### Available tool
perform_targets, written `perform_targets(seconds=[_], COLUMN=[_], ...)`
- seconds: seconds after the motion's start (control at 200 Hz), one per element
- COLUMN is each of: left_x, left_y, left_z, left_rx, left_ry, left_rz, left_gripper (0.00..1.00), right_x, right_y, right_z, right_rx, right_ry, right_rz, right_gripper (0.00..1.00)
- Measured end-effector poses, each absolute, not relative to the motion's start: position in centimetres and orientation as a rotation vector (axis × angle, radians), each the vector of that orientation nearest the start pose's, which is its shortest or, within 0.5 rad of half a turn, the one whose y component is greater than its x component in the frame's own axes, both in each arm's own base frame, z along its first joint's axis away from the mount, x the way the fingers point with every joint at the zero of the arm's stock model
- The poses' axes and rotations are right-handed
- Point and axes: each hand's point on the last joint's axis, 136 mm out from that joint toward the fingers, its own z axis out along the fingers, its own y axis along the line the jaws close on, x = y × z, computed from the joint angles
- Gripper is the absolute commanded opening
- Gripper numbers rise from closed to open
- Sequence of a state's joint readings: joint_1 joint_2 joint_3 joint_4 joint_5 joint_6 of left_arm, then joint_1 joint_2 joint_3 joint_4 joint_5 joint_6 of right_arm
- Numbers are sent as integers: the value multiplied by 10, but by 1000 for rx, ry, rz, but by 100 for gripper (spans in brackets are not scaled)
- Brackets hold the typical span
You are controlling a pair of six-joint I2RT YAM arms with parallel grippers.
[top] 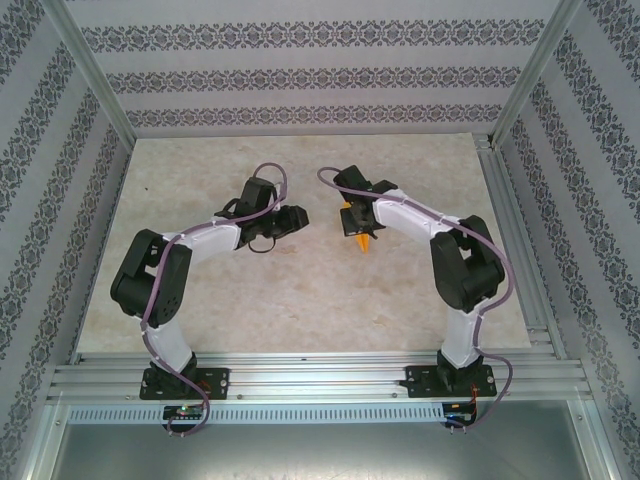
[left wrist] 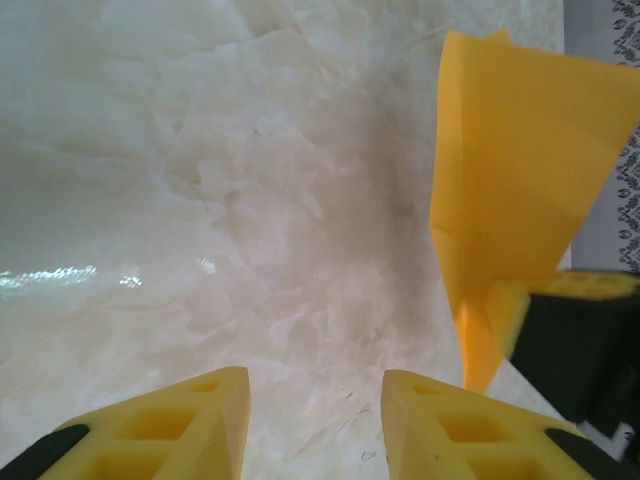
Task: Fold a paper plane with a square sheet of paper (pick it up from the middle)
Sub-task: Move the paper plane to the center of the table, then reset both arms
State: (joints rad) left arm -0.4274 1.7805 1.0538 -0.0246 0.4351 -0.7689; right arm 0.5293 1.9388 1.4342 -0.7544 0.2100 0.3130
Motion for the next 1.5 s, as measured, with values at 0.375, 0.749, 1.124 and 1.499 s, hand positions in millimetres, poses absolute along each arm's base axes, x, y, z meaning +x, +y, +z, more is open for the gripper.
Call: perform_targets(seconds=[0.375,0.749,1.124,1.499], left_x=[395,396,378,385], left_y=[-250,-234,-110,-13], left_z=[101,128,150,139], left_rx=[-207,-205,-341,-324], left_ry=[2480,2410,2188,2096], left_rz=[-1059,-966,-292,374], left_gripper=[41,44,100,100], right_x=[395,392,347,357], right_y=[186,173,0,-47], right_z=[31,181,178,83], right_rx=[-283,-229,223,231], right_ry=[2843,2548,2199,2182], right_rz=[-150,-7,-246,-371], right_gripper=[34,55,98,98])
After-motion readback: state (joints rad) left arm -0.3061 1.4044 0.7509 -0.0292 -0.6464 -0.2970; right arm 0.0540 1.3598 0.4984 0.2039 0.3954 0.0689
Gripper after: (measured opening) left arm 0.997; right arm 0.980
